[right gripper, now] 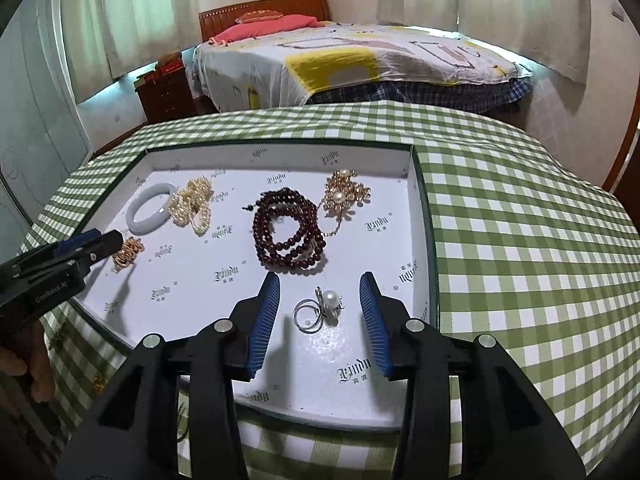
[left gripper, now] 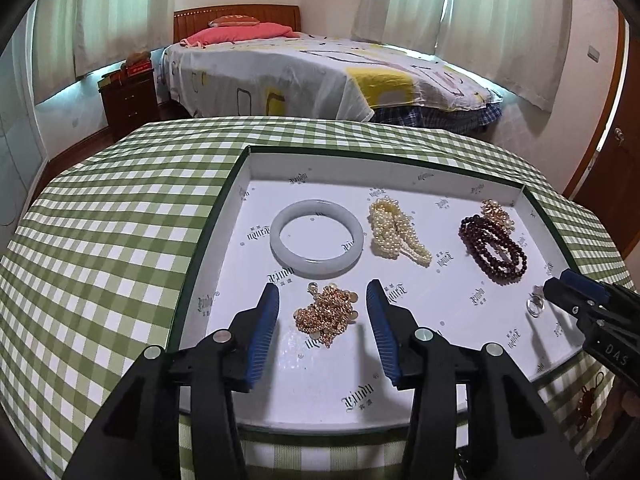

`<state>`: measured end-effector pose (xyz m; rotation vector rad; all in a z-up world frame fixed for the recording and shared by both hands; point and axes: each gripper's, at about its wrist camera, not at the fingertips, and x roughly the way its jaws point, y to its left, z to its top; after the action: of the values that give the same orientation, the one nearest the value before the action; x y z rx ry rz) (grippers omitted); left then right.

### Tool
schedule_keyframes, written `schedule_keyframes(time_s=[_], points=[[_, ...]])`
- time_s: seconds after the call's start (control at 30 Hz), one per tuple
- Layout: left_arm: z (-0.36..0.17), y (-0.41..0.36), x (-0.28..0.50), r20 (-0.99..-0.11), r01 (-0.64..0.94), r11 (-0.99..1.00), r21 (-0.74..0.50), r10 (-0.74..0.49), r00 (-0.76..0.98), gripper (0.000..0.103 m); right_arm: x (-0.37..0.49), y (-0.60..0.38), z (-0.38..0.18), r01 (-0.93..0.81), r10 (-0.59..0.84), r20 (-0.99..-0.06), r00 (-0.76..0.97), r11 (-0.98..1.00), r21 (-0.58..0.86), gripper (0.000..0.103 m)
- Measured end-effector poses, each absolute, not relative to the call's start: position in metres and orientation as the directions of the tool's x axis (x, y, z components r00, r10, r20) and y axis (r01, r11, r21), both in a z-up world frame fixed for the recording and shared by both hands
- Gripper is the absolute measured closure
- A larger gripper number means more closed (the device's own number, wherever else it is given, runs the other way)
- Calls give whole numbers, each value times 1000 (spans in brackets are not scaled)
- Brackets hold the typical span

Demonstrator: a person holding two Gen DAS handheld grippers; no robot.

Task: Organize jewelry
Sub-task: 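Open the left gripper over the tray while the right gripper releases the ring, then lift both grippers out of the tray toward the remaining jewelry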

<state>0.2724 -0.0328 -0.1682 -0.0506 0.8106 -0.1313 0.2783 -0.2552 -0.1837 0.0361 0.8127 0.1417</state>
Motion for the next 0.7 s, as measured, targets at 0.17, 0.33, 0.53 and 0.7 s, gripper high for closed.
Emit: schedule_keyframes(time_s=[0.17, 0.33, 0.53, 0.7], points=[[-157, -33, 261, -703, 107, 990, -94, -142, 697, 54, 266, -251, -173, -112, 147, -704, 695, 989, 96, 62], [-141, -30, 243, -670, 114, 990, -85, -142, 729, 50, 244, -244, -159, -117, 166, -681, 713, 986, 118, 62], [-129, -24, 214, -651, 110, 991, -76, -133, 748, 50, 218, -230, -155, -152, 206, -679, 705, 979, 138, 64], [-128, -15, 188, -647, 95, 995, -34, -94, 757, 50, 199, -214, -163, -197, 240, -698, 675, 970, 143, 67]])
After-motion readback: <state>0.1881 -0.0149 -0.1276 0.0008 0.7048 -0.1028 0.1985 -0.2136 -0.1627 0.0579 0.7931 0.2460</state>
